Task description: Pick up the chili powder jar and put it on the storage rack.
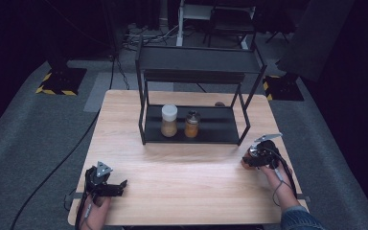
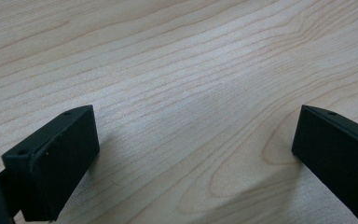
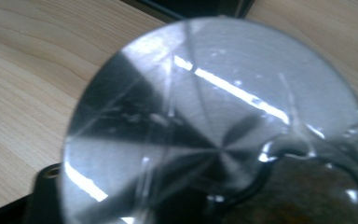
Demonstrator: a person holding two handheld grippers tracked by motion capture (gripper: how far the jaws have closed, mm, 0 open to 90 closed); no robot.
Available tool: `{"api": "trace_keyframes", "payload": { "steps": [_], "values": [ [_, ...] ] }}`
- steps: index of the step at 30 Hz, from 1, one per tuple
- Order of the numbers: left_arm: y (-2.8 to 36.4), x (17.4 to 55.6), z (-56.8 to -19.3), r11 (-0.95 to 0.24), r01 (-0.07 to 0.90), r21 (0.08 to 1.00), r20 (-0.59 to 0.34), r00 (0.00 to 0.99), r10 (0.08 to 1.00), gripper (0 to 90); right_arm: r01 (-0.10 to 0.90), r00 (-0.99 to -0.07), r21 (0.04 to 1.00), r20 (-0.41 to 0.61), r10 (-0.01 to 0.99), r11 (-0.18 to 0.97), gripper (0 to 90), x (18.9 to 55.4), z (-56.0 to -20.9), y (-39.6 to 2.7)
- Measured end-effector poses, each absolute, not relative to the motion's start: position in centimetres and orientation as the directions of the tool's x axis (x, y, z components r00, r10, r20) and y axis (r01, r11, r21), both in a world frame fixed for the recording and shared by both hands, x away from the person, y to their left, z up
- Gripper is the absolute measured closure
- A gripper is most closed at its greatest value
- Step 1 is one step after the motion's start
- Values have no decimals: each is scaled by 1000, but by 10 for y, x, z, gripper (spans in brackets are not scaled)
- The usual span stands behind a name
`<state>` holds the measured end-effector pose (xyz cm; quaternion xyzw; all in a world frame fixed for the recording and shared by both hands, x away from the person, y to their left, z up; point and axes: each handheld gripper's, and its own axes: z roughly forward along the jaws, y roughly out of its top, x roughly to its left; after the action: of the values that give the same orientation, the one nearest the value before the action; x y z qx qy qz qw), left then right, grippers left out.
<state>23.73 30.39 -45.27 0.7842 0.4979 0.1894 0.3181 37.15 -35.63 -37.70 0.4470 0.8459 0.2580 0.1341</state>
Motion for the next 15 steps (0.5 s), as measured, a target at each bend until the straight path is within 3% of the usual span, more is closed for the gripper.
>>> {"api": "trace_keyframes", "payload": {
  "steps": [15],
  "values": [
    [304,237,-453,-302,660,688,-20,433,901,3,677,-577,549,-20,817,491,305,367,-352,-350]
  ]
}}
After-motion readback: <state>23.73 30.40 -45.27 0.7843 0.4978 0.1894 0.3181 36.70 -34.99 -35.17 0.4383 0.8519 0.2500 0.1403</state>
